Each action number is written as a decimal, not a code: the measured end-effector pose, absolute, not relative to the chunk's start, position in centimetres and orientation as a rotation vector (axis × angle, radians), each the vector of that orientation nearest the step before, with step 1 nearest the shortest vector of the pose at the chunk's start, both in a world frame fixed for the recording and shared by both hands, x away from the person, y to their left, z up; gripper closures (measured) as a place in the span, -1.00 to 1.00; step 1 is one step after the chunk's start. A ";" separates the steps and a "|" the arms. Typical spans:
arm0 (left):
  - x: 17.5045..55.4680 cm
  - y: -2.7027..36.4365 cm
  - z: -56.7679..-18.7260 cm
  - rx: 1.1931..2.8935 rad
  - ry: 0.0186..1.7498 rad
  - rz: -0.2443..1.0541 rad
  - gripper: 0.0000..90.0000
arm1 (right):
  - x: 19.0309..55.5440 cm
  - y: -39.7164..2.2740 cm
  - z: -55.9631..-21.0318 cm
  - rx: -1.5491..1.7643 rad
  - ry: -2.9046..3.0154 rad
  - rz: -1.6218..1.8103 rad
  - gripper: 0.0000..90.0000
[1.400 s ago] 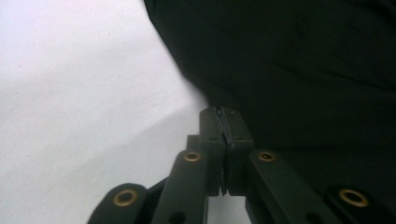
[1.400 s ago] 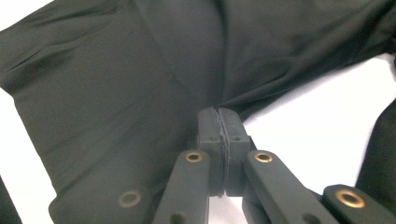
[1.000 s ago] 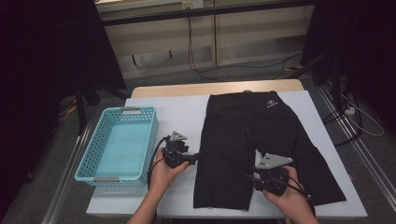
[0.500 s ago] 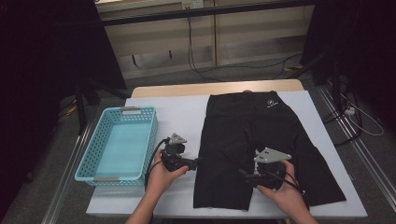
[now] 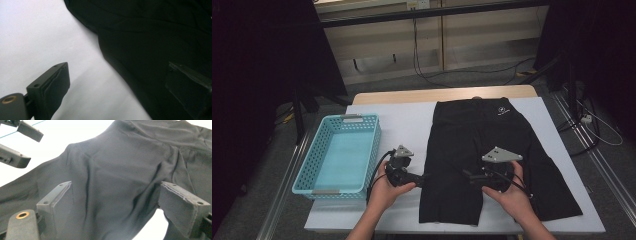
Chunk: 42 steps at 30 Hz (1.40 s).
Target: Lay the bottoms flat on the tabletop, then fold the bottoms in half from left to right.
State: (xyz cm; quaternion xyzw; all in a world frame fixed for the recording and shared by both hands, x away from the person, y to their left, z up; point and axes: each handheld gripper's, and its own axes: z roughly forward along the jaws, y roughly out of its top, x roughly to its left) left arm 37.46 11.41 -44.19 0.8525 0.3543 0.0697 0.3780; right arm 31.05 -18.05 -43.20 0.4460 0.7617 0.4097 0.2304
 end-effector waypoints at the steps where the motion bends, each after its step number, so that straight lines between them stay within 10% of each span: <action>1: 37.4 11.3 -44.2 2.179 0.912 0.180 -0.87 | 31.3 -18.0 -43.2 1.234 2.090 1.131 -0.73; 32: 34.7 9.5 -45.5 2.257 0.913 0.271 -0.63 | 33.4 -17.4 -42.6 1.236 2.030 1.140 -0.75; 42: 33.7 8.2 -44.9 2.269 0.961 0.287 0.27 | 33.8 -18.2 -42.5 1.255 2.004 1.147 -0.75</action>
